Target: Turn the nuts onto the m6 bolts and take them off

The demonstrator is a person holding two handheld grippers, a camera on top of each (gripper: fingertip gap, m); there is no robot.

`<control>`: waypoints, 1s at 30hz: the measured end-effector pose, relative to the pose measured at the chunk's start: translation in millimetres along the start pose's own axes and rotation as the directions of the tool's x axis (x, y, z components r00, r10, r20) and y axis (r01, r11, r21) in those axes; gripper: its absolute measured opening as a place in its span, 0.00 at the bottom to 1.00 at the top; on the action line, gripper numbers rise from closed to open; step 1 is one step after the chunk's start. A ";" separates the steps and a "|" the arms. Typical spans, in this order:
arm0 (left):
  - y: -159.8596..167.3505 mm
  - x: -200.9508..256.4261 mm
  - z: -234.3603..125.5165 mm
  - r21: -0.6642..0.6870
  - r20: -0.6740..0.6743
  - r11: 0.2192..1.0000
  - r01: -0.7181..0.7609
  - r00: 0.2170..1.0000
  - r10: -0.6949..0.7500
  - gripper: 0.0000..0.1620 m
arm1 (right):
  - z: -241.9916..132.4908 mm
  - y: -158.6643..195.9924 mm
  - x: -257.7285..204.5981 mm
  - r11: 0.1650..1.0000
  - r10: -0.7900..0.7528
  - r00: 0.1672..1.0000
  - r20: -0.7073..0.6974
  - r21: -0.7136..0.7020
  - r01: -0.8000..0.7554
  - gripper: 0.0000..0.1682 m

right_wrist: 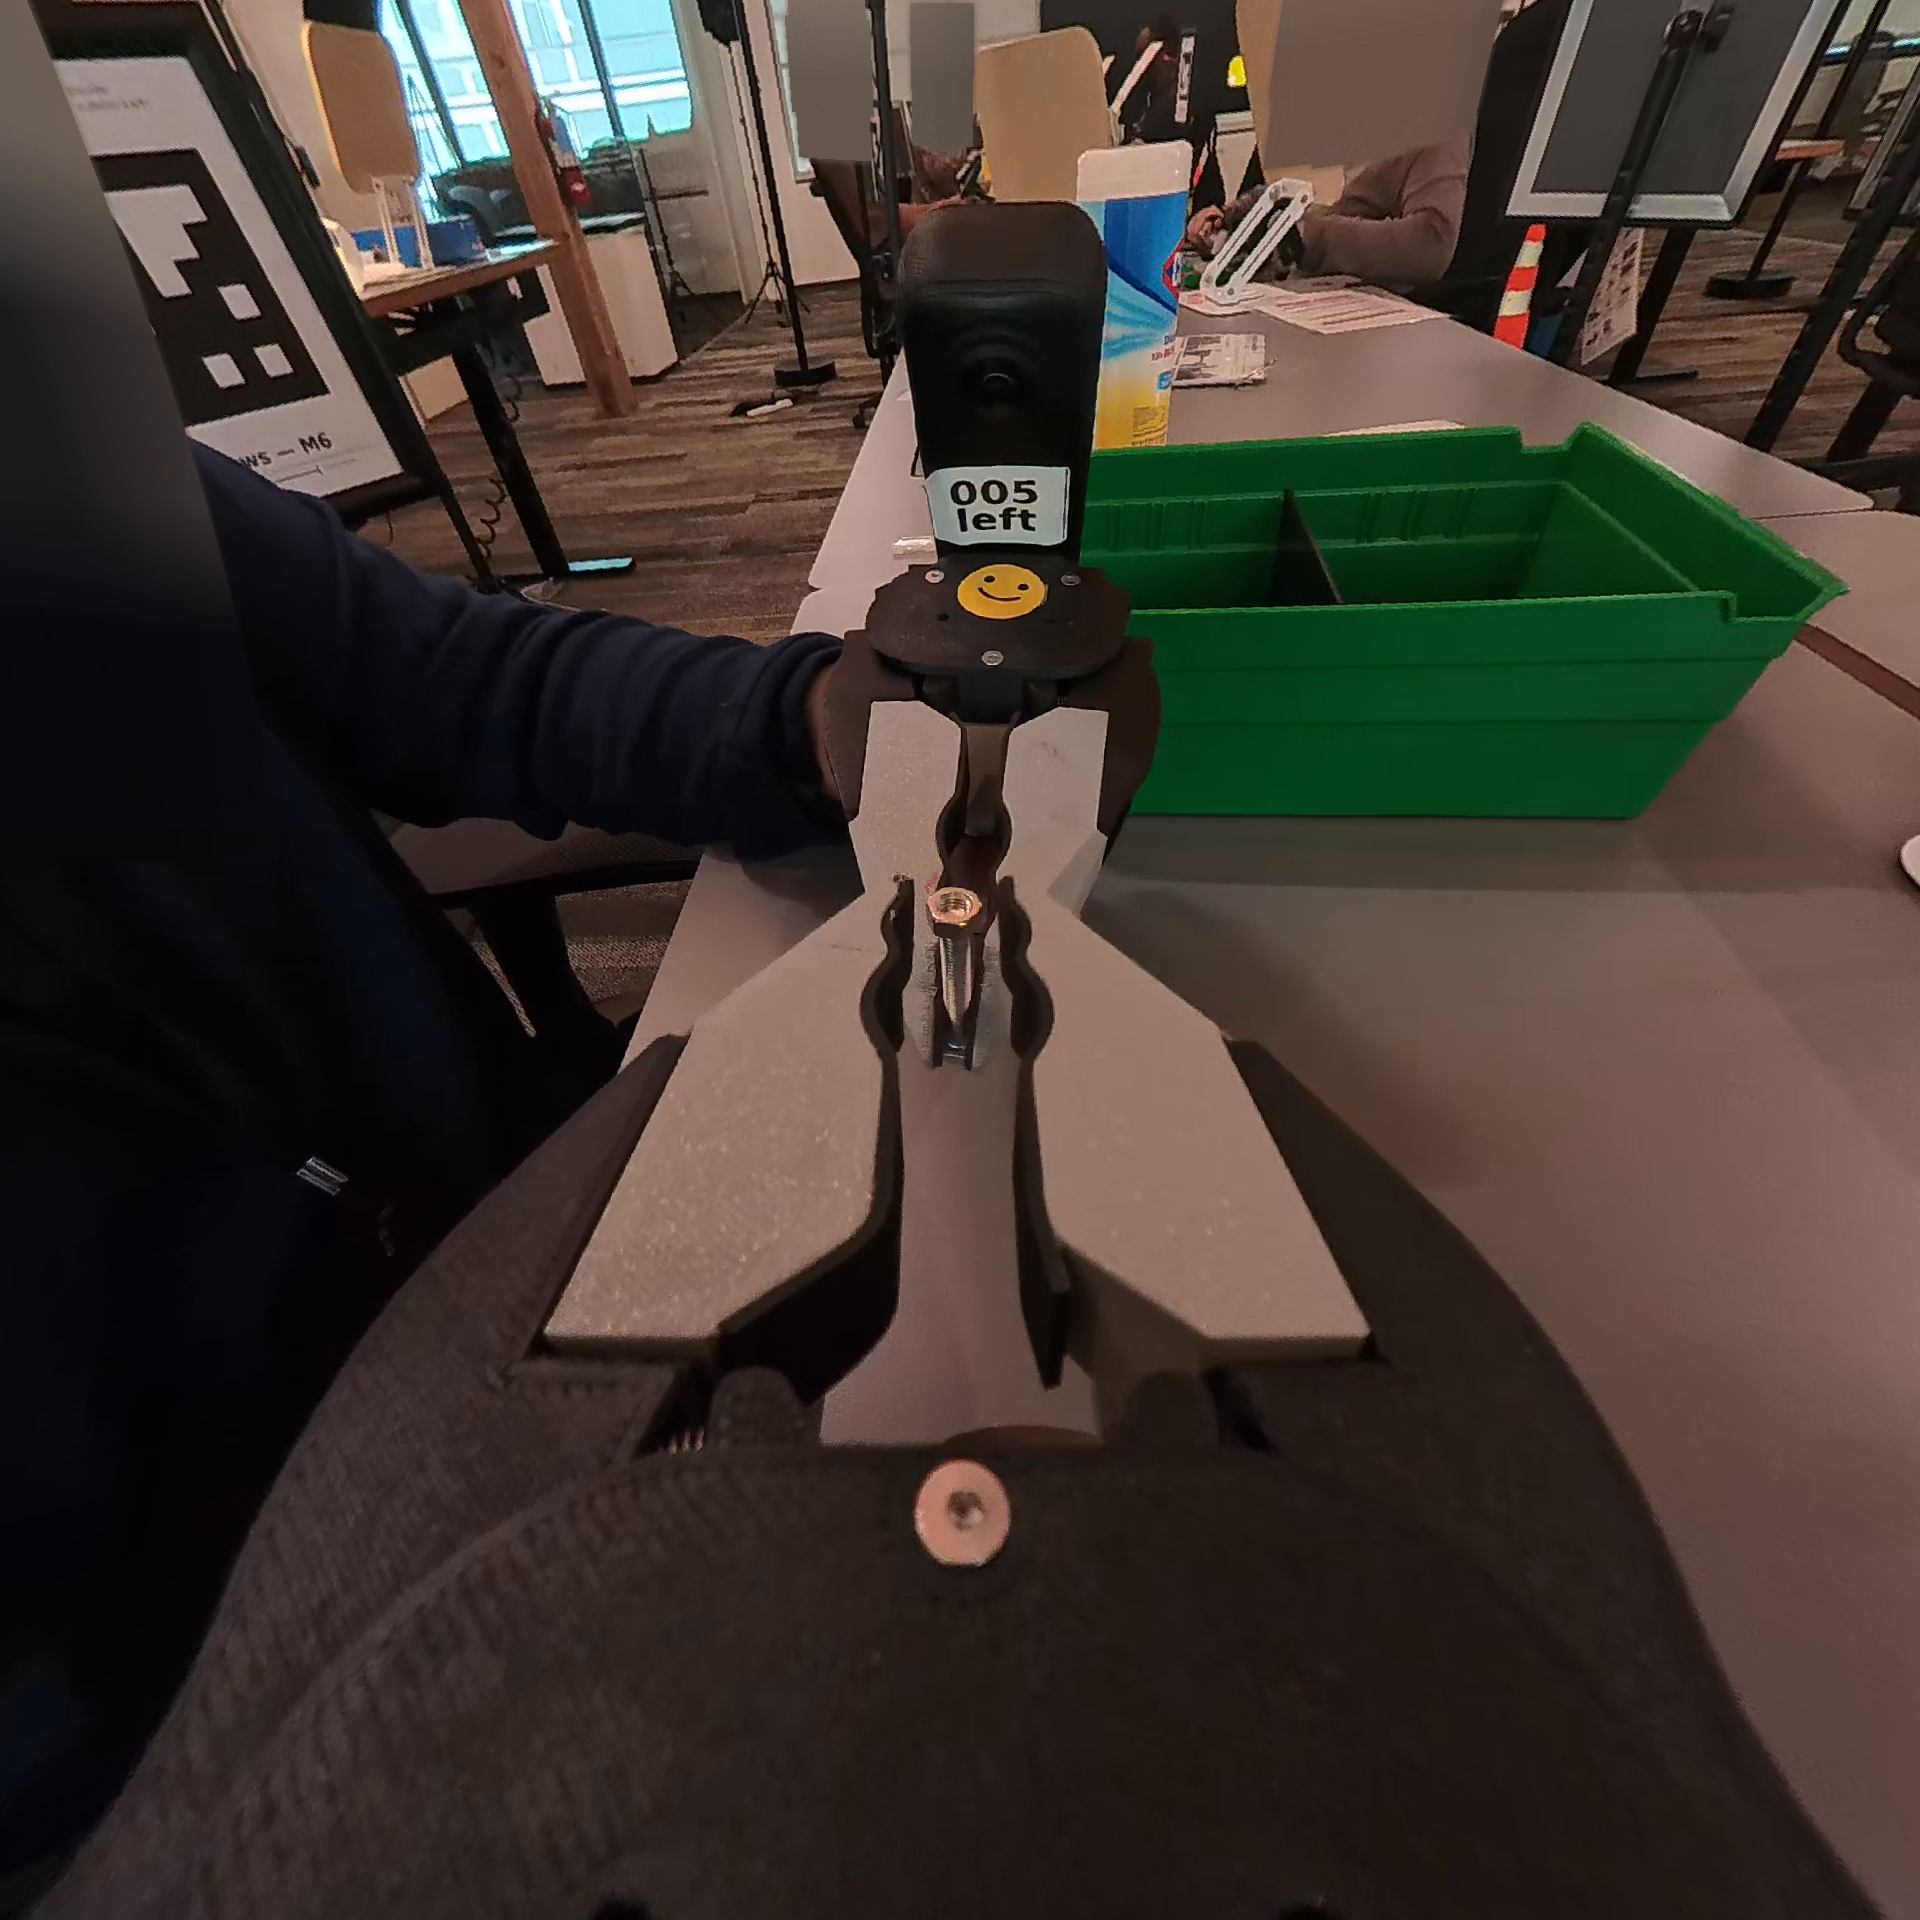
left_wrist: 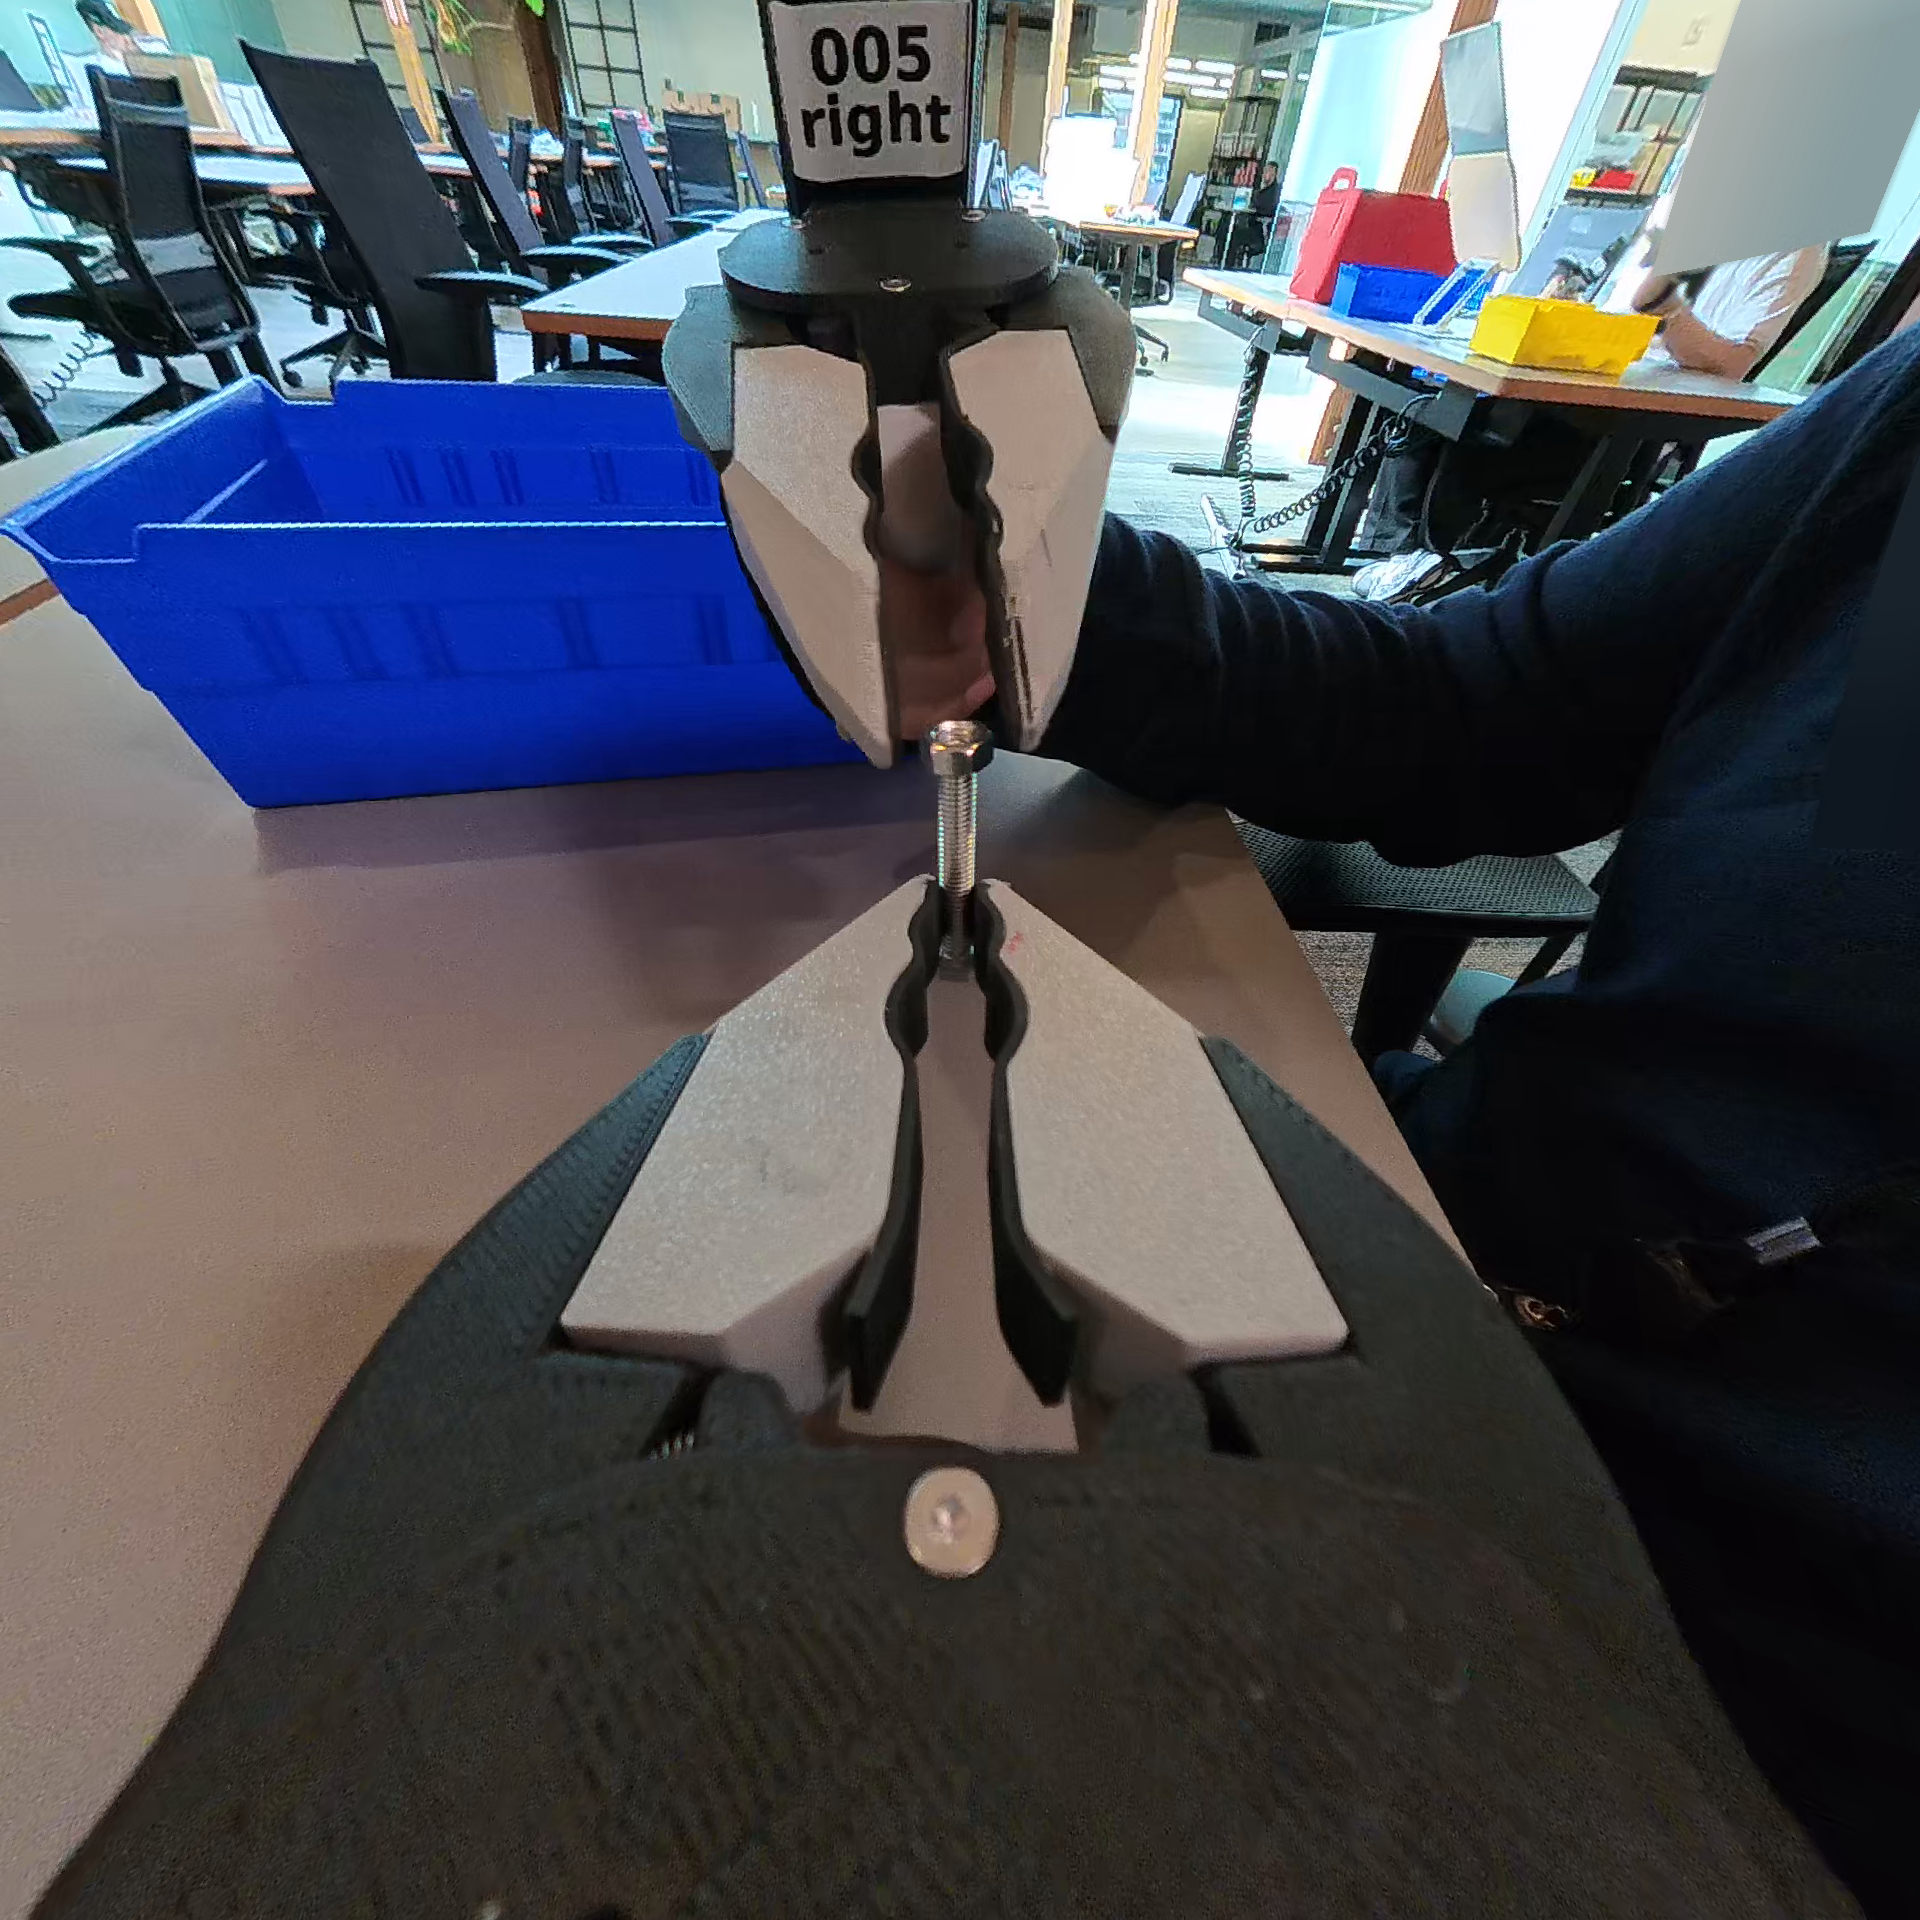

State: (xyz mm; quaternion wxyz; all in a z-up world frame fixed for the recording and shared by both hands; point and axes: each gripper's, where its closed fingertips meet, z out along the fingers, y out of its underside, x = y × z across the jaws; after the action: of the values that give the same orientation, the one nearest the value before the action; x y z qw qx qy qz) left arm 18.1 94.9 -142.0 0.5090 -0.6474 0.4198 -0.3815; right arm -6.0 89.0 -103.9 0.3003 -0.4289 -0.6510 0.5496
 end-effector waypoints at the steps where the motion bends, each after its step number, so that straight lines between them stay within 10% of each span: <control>1: 0.0 0.0 0.0 -0.001 0.000 1.000 0.000 1.000 0.000 0.02 | 0.4 0.4 -0.2 1.000 -0.001 1.000 0.000 -0.003 0.001 0.07; 30: 6.6 -35.9 4.2 -0.035 0.260 0.999 0.004 0.966 0.006 0.02 | -4.2 10.8 32.0 0.997 0.040 0.968 -0.249 -0.050 -0.054 0.04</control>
State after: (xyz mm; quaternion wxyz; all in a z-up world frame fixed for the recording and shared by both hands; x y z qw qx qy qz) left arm 8.2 128.9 -151.6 0.5483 -0.7005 0.3564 -0.2857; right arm -14.3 119.6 -116.2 0.3540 -0.5179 -0.6131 0.4801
